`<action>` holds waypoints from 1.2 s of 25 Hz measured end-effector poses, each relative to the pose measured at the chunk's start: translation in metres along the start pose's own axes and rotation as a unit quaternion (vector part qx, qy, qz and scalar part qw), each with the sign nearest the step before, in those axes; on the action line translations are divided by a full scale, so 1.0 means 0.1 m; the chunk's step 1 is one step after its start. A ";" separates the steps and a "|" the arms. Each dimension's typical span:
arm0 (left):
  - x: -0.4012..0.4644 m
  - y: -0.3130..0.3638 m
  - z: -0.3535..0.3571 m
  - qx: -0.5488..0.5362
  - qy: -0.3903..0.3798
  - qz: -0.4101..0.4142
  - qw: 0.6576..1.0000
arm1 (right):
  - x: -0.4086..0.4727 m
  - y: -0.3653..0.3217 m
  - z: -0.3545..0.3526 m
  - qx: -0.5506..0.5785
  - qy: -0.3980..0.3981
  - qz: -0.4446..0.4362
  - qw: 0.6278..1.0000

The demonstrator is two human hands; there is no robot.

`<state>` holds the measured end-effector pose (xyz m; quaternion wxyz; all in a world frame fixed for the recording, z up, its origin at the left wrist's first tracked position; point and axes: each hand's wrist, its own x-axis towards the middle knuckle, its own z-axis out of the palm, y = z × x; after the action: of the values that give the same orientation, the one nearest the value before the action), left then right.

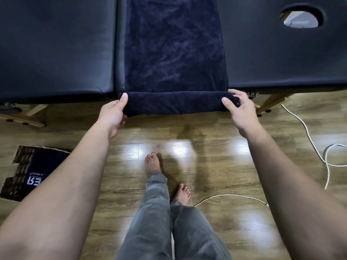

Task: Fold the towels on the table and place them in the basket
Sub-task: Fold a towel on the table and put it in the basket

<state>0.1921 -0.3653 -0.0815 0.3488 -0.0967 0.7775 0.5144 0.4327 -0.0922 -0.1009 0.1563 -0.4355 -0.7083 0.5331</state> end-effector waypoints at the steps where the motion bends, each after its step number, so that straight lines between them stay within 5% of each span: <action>1: 0.00 0.01 0.01 0.011 0.008 0.001 1.000 | -0.01 0.00 0.02 0.024 0.005 0.005 1.000; 6: 0.00 0.09 0.07 0.020 0.031 -0.002 0.999 | 0.03 -0.04 0.10 0.051 0.036 0.034 0.997; 9: -0.01 0.18 0.04 0.010 -0.012 -0.084 0.996 | 0.10 -0.07 0.14 0.071 0.021 0.138 0.988; 13: 0.01 0.24 0.06 -0.148 -0.032 -0.122 0.981 | 0.11 -0.20 0.16 0.244 0.022 0.264 0.933; 23: 0.05 0.25 0.19 -0.135 0.053 -0.030 0.989 | 0.18 -0.34 0.31 0.175 0.099 0.196 0.960; 30: 0.06 0.26 0.02 -0.193 -0.076 -0.013 0.978 | 0.15 -0.40 0.29 0.170 0.104 0.202 0.959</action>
<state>0.1751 -0.3511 -0.0672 0.3886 -0.1332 0.6331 0.6560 0.3863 -0.1002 -0.0797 0.1904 -0.5897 -0.4841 0.6178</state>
